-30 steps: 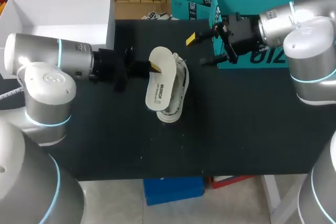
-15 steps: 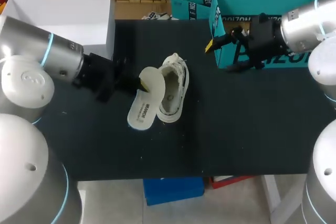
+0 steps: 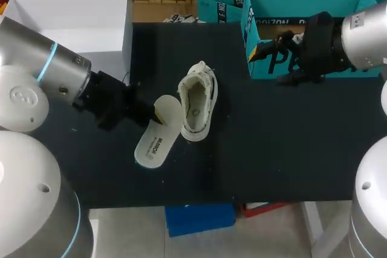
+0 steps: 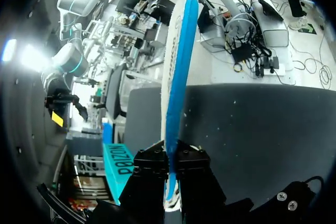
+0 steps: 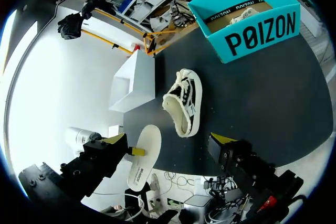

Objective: Take the shoe out of the shoebox, open the shoe tongue, remove and reinsert the insole, then place the shoe into the shoebox

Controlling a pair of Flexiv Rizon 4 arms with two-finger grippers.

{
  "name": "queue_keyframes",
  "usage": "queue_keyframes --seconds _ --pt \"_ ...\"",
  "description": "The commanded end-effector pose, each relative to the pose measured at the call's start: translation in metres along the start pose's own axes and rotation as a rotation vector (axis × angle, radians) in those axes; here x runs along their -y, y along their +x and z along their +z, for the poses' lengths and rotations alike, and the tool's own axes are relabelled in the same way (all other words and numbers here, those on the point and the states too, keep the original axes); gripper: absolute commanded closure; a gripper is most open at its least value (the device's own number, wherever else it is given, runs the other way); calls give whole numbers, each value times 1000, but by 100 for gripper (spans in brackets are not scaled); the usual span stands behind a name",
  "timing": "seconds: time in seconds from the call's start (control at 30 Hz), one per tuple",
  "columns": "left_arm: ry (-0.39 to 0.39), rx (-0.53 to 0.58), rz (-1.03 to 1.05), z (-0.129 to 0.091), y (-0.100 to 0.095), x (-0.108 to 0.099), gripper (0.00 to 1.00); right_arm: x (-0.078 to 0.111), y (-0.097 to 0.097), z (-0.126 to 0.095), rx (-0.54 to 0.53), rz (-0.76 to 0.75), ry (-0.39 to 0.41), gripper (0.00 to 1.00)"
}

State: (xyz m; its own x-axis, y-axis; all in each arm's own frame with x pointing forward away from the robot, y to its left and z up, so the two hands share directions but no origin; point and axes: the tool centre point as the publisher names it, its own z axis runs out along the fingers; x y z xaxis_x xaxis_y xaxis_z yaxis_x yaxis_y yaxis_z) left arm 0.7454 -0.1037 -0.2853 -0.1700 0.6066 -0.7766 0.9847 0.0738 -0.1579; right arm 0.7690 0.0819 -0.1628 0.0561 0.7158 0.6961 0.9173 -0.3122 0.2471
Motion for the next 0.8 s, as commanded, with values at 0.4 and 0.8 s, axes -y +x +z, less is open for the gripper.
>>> queue_keyframes --seconds 0.4,0.8 --pt "92 -33 64 35 10 -21 100 9 3 -22 17 2 -18 0" --pt "105 -90 47 64 5 -51 100 9 3 -22 17 2 -18 0"
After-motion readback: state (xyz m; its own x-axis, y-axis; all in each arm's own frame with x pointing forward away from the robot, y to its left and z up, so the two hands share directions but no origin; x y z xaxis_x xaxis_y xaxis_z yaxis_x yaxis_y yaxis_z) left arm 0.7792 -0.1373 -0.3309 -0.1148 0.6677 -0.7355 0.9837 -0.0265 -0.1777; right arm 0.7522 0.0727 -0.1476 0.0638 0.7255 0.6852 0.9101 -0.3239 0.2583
